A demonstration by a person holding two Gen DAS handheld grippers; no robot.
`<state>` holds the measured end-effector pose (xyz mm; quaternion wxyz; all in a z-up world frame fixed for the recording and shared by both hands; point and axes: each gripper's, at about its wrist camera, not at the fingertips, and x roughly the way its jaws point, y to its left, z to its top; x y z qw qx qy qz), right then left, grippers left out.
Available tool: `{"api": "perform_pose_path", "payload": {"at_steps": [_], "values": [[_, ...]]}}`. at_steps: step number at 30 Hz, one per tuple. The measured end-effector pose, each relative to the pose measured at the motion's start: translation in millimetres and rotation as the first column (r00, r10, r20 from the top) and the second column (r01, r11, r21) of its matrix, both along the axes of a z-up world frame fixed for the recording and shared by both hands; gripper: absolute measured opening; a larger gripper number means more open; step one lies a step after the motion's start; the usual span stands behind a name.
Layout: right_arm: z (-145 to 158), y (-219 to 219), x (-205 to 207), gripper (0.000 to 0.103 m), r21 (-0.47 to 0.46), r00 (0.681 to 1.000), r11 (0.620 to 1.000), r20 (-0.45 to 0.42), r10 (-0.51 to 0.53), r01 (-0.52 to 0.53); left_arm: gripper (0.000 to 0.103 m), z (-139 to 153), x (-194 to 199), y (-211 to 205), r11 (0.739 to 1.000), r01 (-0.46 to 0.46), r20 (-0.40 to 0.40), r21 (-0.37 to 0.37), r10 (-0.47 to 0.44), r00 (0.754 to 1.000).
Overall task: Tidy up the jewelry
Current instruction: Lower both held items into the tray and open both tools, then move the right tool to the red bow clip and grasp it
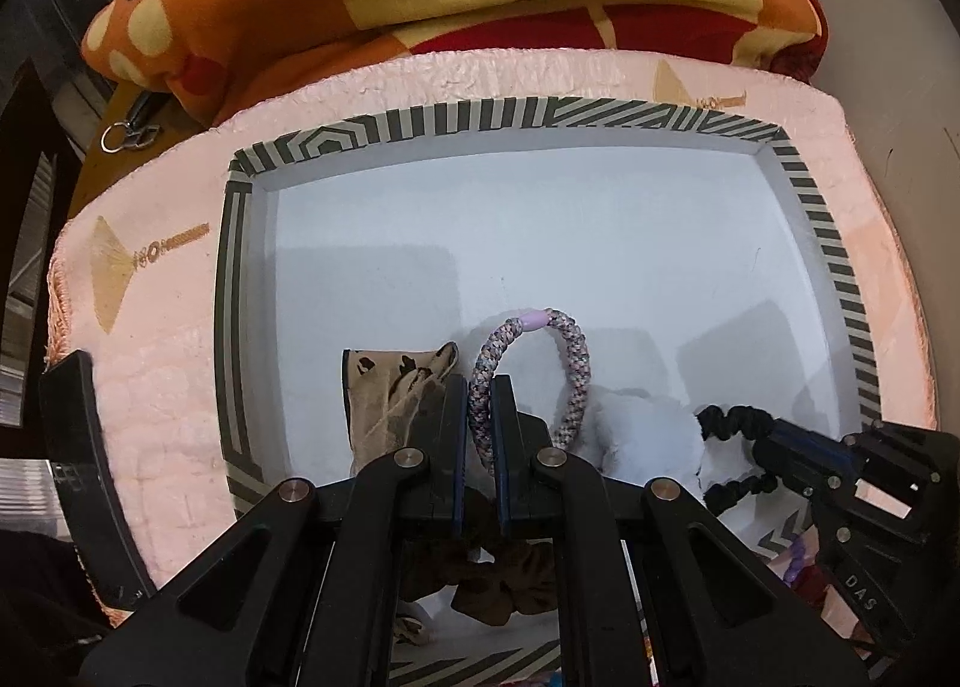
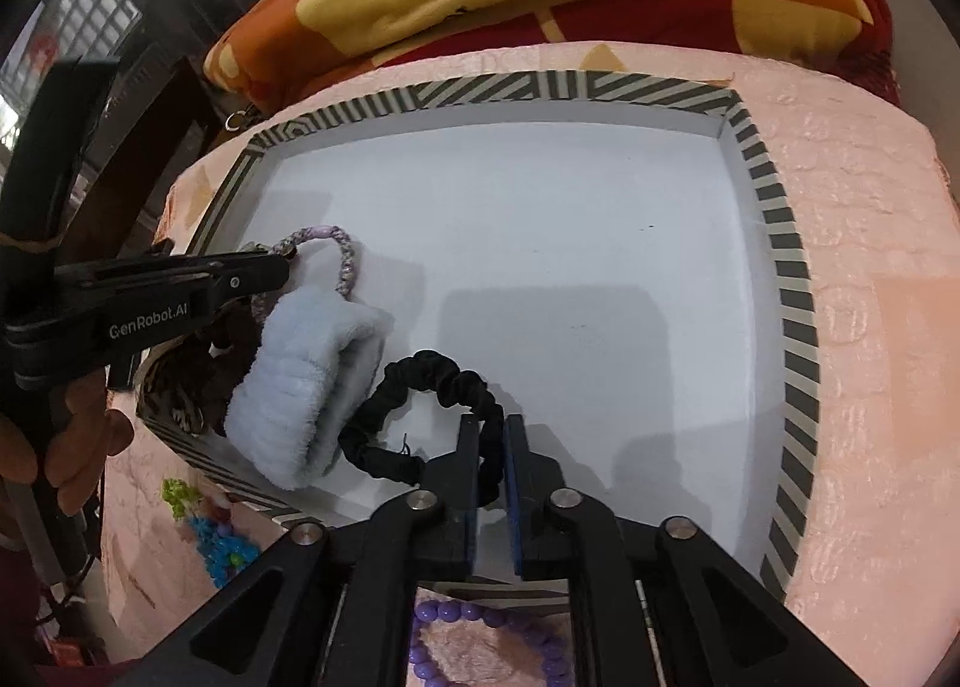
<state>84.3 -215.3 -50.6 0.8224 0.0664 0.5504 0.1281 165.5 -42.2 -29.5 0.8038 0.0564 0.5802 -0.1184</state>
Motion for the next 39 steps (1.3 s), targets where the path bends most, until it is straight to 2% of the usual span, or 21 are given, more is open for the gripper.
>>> {"api": "perform_pose_path", "payload": {"at_steps": [2, 3, 5, 12, 13, 15, 30, 39], "values": [[2, -5, -3, 0.026, 0.013, 1.0, 1.0, 0.008, -0.022, 0.021, 0.006, 1, -1, -1, 1.0, -0.003, 0.014, 0.013, 0.003, 1.0], [4, -7, -5, 0.028, 0.02, 0.999, 0.999, 0.016, -0.032, 0.032, 0.007, 2, -2, -1, 1.0, -0.002, 0.018, 0.015, 0.002, 1.0], [7, -9, -8, 0.028, 0.025, 0.999, 0.999, 0.025, -0.038, 0.038, 0.009, 4, -4, -1, 1.0, 0.0, 0.027, 0.021, -0.001, 1.0], [19, -13, -21, 0.029, 0.036, 0.994, 0.995, 0.059, -0.094, 0.092, 0.037, 17, -20, 2, 1.0, 0.007, 0.058, 0.02, -0.008, 0.998], [22, -13, -24, 0.03, 0.037, 0.992, 0.994, 0.066, -0.103, 0.101, 0.042, 21, -24, 3, 1.0, 0.004, 0.069, 0.021, -0.005, 0.998], [26, -11, -30, 0.036, 0.035, 0.992, 0.994, 0.073, -0.106, 0.104, 0.046, 28, -31, 7, 1.0, -0.004, 0.084, 0.019, 0.002, 0.996], [47, 4, -78, 0.038, 0.056, 0.986, 0.991, 0.114, -0.125, 0.119, 0.046, 45, -98, 26, 0.998, -0.068, 0.123, -0.005, 0.068, 0.99], [57, -7, -123, 0.04, 0.021, 0.975, 0.985, 0.139, -0.173, 0.171, 0.046, 42, -136, 28, 0.999, -0.05, 0.118, -0.016, 0.051, 0.992]]}}
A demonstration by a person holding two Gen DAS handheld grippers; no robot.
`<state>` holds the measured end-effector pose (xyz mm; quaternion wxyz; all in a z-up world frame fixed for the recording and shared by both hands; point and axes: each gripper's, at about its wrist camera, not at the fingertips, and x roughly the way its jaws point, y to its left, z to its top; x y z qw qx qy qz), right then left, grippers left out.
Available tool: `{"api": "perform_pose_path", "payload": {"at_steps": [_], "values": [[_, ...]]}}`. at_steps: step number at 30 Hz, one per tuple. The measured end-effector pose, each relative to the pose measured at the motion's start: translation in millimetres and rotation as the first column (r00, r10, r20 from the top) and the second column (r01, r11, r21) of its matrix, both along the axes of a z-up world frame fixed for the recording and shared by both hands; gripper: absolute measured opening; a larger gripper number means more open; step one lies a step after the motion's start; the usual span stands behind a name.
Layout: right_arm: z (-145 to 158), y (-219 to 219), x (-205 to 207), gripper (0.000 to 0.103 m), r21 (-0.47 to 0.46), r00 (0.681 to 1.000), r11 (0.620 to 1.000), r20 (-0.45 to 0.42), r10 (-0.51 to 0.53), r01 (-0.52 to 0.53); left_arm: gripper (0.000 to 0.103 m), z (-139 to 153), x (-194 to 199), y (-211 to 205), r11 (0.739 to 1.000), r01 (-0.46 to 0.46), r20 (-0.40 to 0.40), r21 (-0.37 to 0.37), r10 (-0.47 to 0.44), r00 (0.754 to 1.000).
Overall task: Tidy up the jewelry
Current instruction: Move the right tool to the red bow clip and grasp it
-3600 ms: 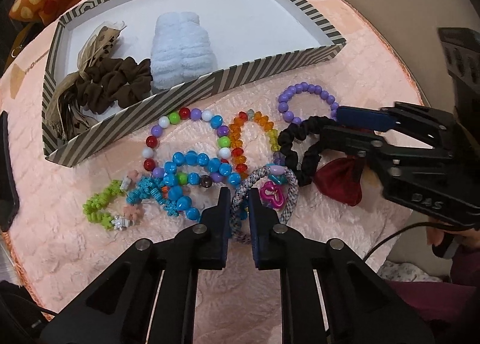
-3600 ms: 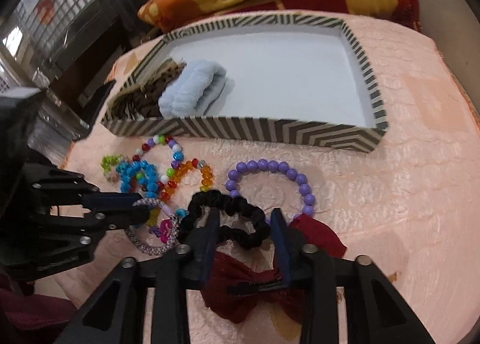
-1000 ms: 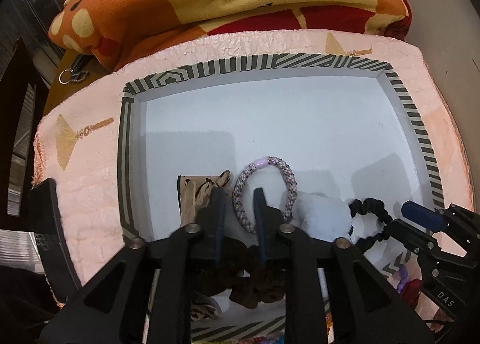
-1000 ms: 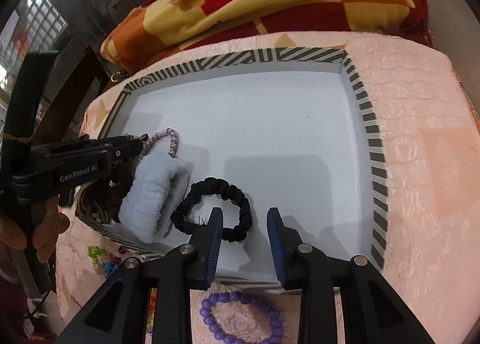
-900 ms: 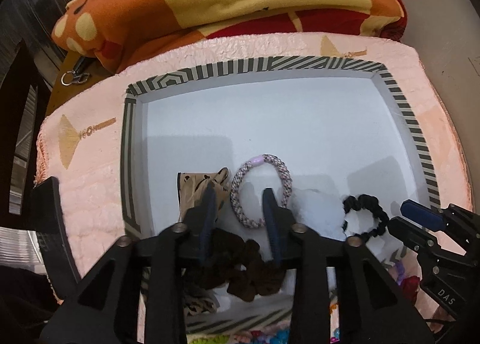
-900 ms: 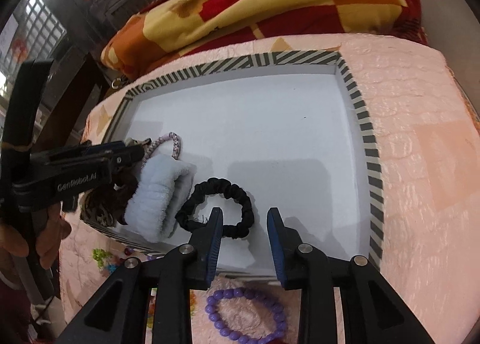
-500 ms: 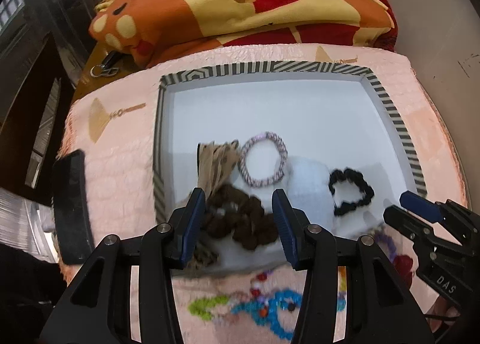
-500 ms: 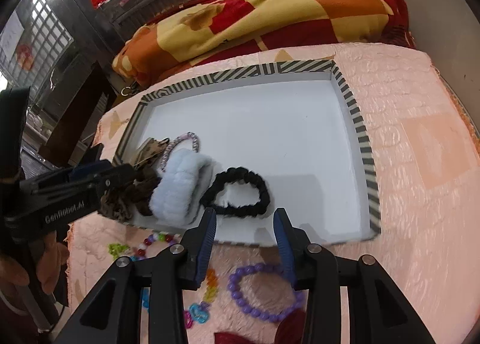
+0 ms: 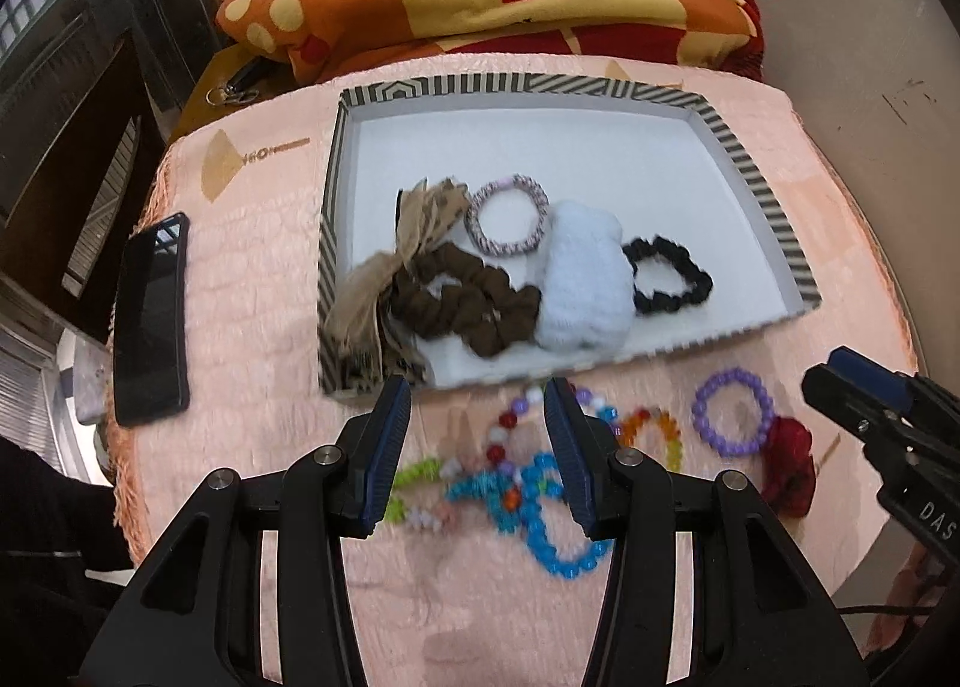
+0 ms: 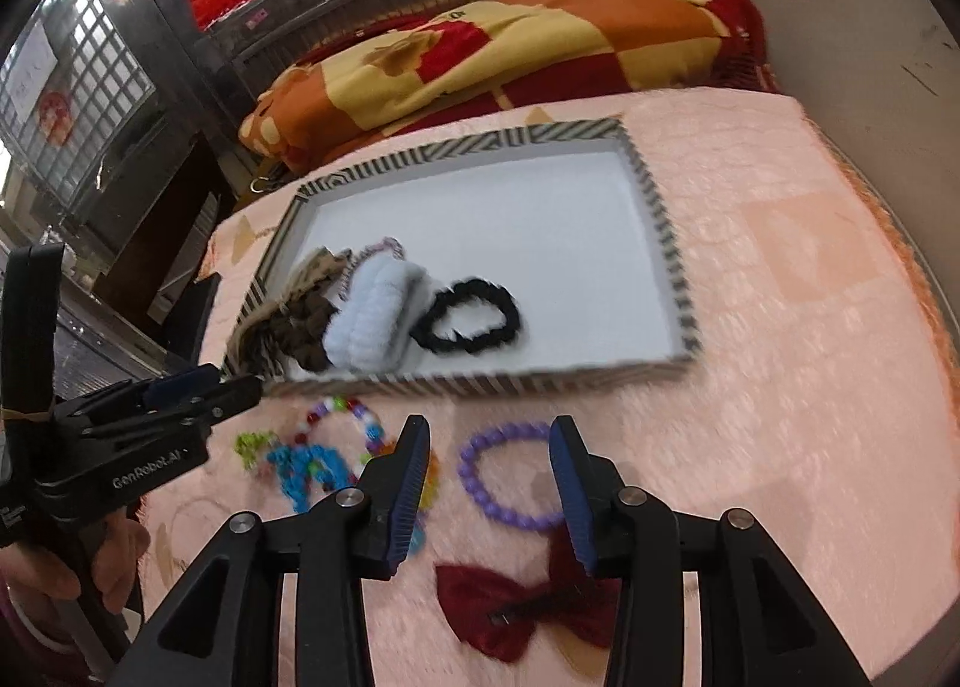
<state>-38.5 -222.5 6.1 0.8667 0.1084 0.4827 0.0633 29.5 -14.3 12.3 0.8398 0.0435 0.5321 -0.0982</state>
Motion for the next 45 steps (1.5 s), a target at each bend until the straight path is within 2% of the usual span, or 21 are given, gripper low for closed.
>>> {"api": "perform_pose_path", "payload": {"at_steps": [7, 17, 23, 27, 30, 32, 35, 43, 45], "values": [[-12, -25, -33, 0.04, -0.003, 0.995, 0.996, -0.028, -0.091, 0.091, 0.046, -7, -21, 11, 1.0, 0.017, -0.027, -0.005, -0.017, 0.999], [-37, -38, -62, 0.04, -0.007, 0.989, 0.994, -0.093, -0.113, 0.112, 0.046, -20, -40, 34, 0.999, 0.022, -0.08, -0.028, -0.024, 0.996], [-52, -31, -70, 0.04, 0.075, 0.986, 0.992, -0.144, -0.086, 0.097, 0.046, -26, -45, 39, 1.0, 0.016, -0.091, -0.005, -0.016, 0.996], [-64, -27, -65, 0.04, 0.145, 0.978, 0.981, -0.182, -0.103, 0.131, 0.046, -28, -45, 42, 1.0, 0.006, -0.098, -0.002, -0.006, 0.995], [-72, -26, -56, 0.04, 0.139, 0.967, 0.975, -0.209, -0.144, 0.175, 0.046, -26, -43, 45, 1.0, -0.008, -0.099, -0.007, 0.007, 0.995], [-71, -26, -51, 0.04, 0.152, 0.968, 0.97, -0.194, -0.161, 0.192, 0.046, -26, -42, 50, 1.0, -0.018, -0.1, -0.006, 0.018, 0.995], [-71, -22, -41, 0.044, 0.101, 0.968, 0.977, -0.19, -0.164, 0.186, 0.046, -25, -40, 58, 0.999, -0.041, -0.102, 0.001, 0.041, 0.994], [-67, -15, -30, 0.044, -0.104, 0.982, 0.991, -0.16, -0.103, 0.087, 0.046, -26, -38, 79, 0.995, -0.095, -0.117, -0.002, 0.095, 0.989], [-67, -19, -33, 0.044, -0.129, 0.984, 0.989, -0.151, -0.093, 0.073, 0.046, -27, -38, 79, 0.995, -0.098, -0.129, -0.01, 0.096, 0.987]]}}
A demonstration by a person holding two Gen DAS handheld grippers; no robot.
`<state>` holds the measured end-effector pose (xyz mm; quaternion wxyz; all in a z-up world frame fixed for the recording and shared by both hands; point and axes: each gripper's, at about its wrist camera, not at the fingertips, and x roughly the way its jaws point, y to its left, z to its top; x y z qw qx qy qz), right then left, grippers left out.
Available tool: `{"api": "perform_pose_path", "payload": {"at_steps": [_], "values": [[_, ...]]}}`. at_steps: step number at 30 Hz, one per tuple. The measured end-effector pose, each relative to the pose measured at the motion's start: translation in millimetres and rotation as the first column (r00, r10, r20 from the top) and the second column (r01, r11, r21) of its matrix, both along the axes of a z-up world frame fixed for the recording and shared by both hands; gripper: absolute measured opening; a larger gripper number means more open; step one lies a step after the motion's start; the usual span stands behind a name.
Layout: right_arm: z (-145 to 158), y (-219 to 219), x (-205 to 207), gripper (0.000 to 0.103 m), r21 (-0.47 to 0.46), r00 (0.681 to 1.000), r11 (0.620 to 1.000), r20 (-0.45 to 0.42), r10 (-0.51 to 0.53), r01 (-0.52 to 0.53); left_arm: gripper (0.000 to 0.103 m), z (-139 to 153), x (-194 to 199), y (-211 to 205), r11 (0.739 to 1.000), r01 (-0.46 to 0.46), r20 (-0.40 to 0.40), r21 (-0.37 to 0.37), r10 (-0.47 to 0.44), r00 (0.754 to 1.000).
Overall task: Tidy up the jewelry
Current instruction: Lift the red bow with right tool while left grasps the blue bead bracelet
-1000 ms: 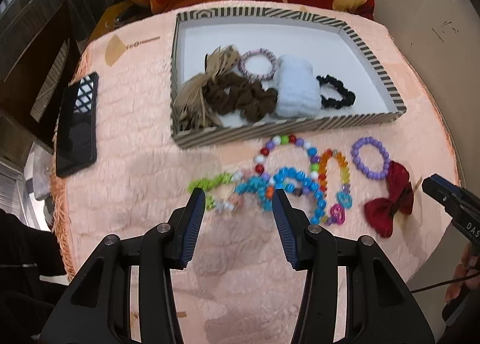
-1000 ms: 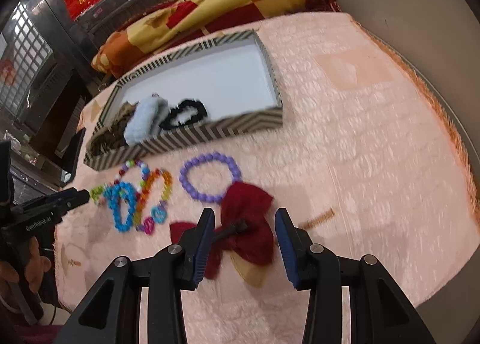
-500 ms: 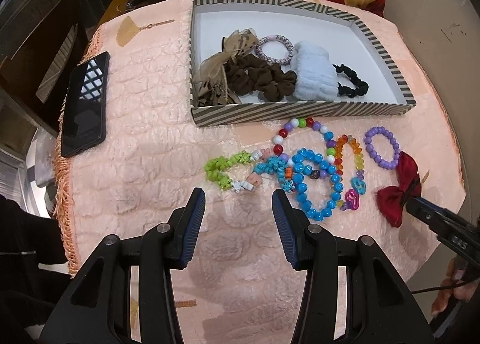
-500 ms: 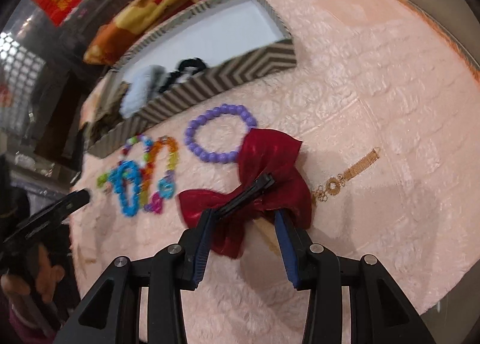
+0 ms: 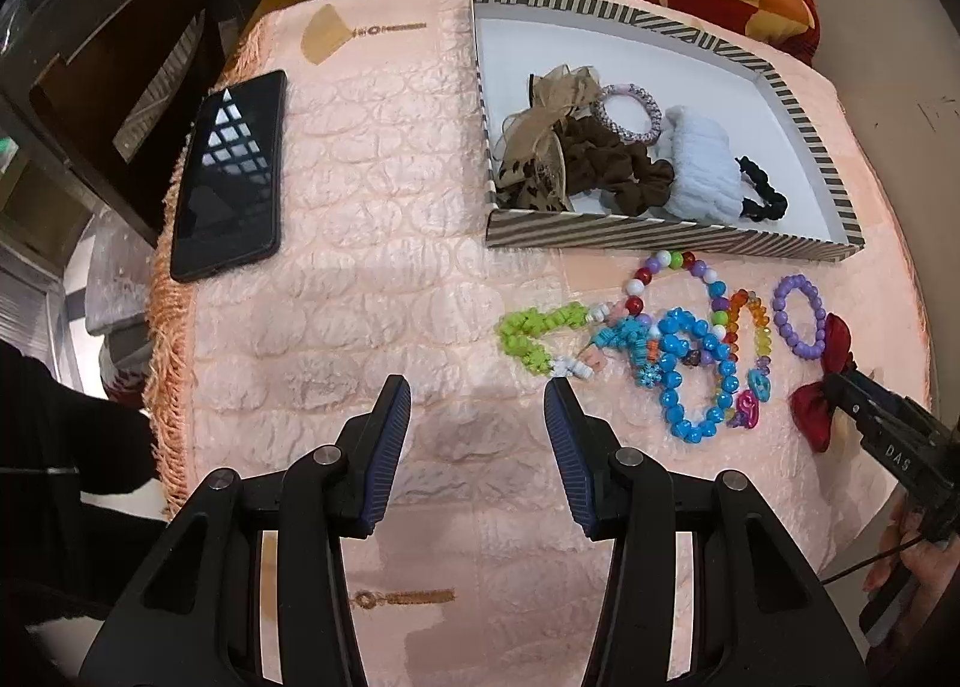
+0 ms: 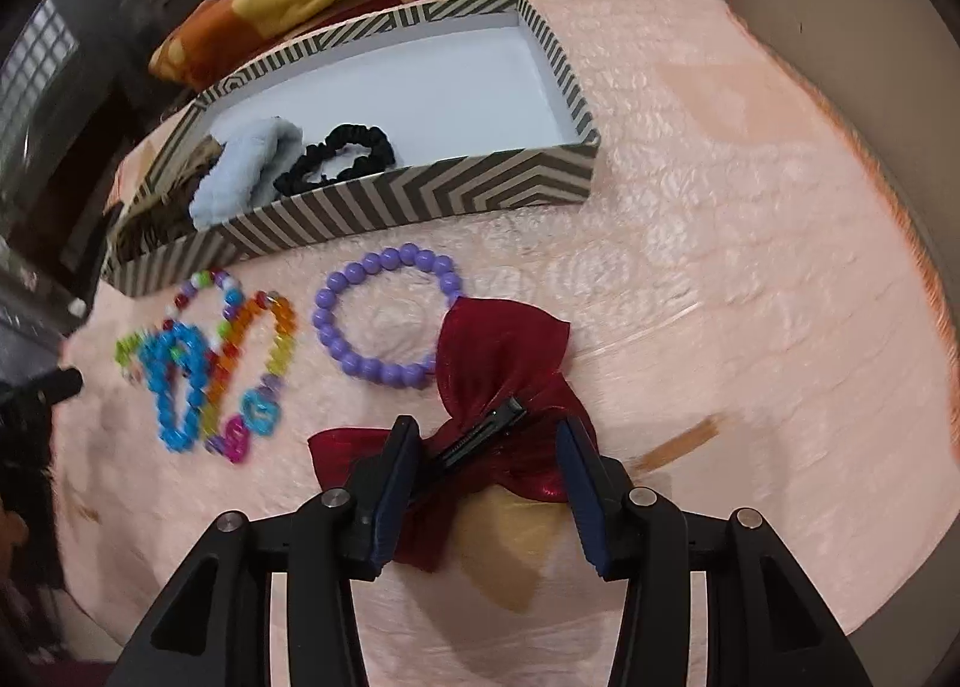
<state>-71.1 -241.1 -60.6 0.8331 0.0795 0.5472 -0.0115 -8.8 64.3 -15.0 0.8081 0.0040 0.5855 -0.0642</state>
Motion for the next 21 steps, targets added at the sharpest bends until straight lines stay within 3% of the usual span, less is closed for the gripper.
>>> {"api": "perform_pose_path", "payload": {"at_steps": [12, 21], "values": [[4, -18, -10, 0.046, 0.078, 0.999, 0.997, -0.015, -0.028, 0.029, 0.046, -19, -8, -54, 0.994, 0.075, -0.056, -0.084, -0.079, 0.995], [-2, -19, -8, 0.046, 0.134, 0.998, 0.989, -0.022, -0.058, 0.061, 0.046, -33, 0, -83, 0.996, 0.075, -0.071, -0.052, -0.079, 0.994]]}}
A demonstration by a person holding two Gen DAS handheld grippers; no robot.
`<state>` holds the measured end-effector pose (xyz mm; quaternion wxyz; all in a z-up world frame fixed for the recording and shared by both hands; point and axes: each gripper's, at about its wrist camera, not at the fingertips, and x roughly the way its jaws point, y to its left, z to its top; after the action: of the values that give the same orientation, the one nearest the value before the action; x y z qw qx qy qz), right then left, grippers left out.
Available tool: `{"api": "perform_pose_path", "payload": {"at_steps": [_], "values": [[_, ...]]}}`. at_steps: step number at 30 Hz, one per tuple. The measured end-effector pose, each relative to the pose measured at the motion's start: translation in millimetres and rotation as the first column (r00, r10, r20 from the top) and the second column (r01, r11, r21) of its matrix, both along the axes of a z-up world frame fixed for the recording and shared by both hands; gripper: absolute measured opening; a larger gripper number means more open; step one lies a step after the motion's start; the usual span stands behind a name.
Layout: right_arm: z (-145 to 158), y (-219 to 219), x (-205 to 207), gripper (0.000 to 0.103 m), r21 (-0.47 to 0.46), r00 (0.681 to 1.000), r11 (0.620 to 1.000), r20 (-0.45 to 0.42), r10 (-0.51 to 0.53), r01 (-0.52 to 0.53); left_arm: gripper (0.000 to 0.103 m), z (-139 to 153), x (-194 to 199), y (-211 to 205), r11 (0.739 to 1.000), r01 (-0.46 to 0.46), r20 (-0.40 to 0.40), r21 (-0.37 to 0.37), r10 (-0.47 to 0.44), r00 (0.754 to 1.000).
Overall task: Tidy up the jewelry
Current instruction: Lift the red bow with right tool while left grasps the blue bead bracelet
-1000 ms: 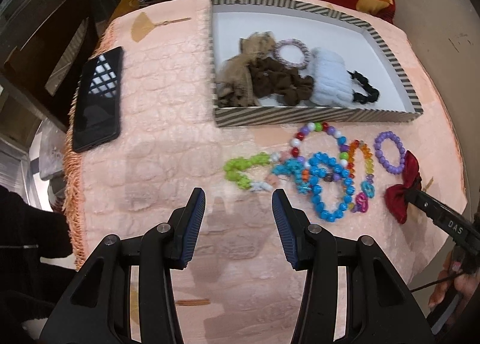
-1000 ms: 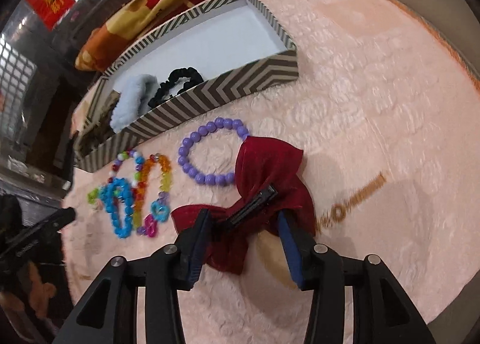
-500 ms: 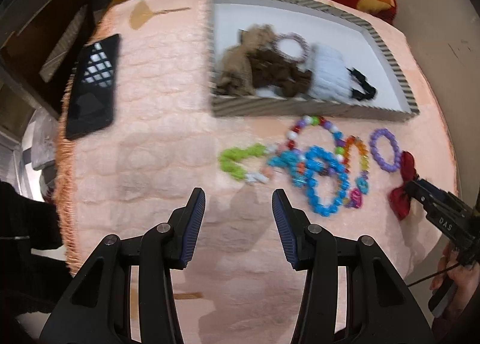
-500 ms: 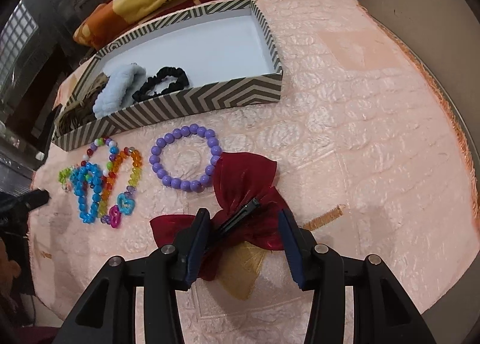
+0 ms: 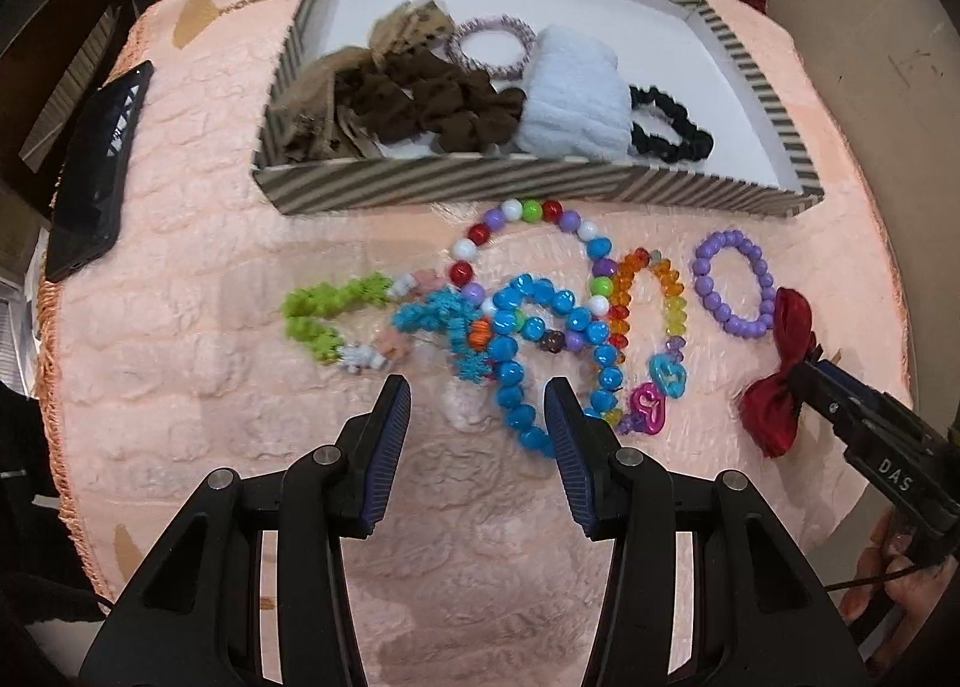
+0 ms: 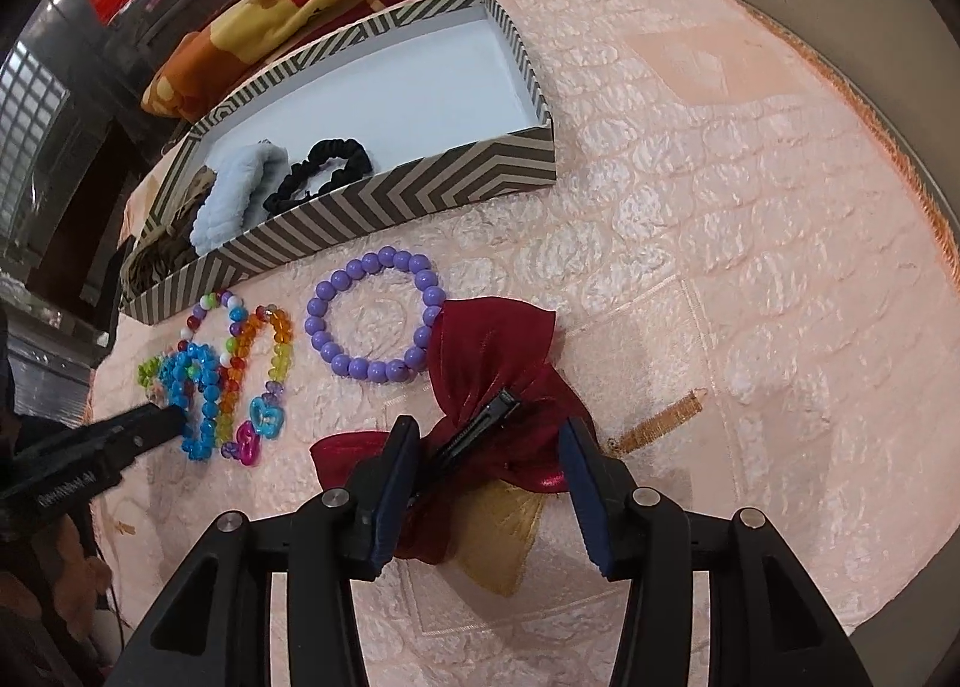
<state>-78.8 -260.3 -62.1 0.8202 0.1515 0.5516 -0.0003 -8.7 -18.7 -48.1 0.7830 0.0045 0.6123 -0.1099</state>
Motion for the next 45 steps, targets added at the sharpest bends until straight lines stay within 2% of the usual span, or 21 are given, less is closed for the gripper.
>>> {"api": "perform_pose_path", "payload": {"at_steps": [8, 9, 10, 12, 16, 18, 19, 21, 24, 36, 40, 44, 45], "values": [[-2, -5, 6, 0.047, 0.068, 0.999, 0.997, -0.012, -0.046, 0.046, 0.045, -10, 7, -9, 1.0, -0.026, -0.004, 0.013, 0.026, 1.0], [-2, -8, 5, 0.047, 0.092, 0.998, 0.994, -0.014, -0.059, 0.06, 0.041, -10, 7, -9, 1.0, -0.026, -0.001, 0.011, 0.026, 1.0], [-2, -10, 6, 0.047, 0.108, 0.997, 0.991, -0.017, -0.073, 0.075, 0.031, -11, 7, -10, 1.0, -0.024, 0.007, 0.019, 0.024, 1.0], [-4, -11, 7, 0.047, 0.108, 0.997, 0.991, -0.02, -0.079, 0.08, 0.019, -11, 9, -8, 1.0, -0.023, 0.012, 0.018, 0.023, 1.0], [-4, 2, 11, 0.047, 0.012, 1.0, 1.0, 0.012, -0.017, 0.017, 0.019, -10, 10, -3, 0.999, -0.023, -0.002, -0.028, 0.023, 1.0], [-4, 8, 10, 0.035, -0.054, 1.0, 0.998, 0.018, 0.018, -0.017, 0.019, -9, 9, 5, 0.999, -0.017, -0.007, -0.037, 0.017, 1.0], [-3, 10, 9, 0.032, -0.058, 0.999, 0.998, 0.023, 0.039, -0.038, 0.019, -8, 7, 6, 0.999, -0.008, -0.008, -0.039, 0.007, 1.0], [-2, 9, 6, 0.025, -0.045, 0.998, 0.998, 0.025, 0.052, -0.05, 0.019, -3, 3, 6, 0.999, 0.014, -0.002, -0.041, -0.014, 1.0], [3, 4, 1, 0.021, -0.017, 0.998, 0.998, 0.033, 0.056, -0.056, 0.019, 8, -6, 8, 0.998, 0.047, 0.008, -0.047, -0.047, 0.999], [51, -12, -6, 0.02, 0.037, 0.989, 0.999, 0.145, 0.032, -0.038, 0.019, 69, -9, 6, 0.977, 0.189, 0.085, -0.097, -0.181, 0.98], [51, -8, -6, 0.02, 0.056, 0.988, 0.997, 0.148, 0.04, -0.049, 0.019, 67, -12, 7, 0.973, 0.212, 0.079, -0.088, -0.205, 0.976], [44, -2, -6, 0.02, 0.07, 0.99, 0.995, 0.132, 0.056, -0.065, 0.019, 49, -17, 7, 0.971, 0.227, 0.047, -0.08, -0.224, 0.974], [43, -1, -6, 0.02, 0.072, 0.99, 0.995, 0.128, 0.058, -0.067, 0.019, 43, -19, 8, 0.972, 0.227, 0.042, -0.057, -0.225, 0.973]]}}
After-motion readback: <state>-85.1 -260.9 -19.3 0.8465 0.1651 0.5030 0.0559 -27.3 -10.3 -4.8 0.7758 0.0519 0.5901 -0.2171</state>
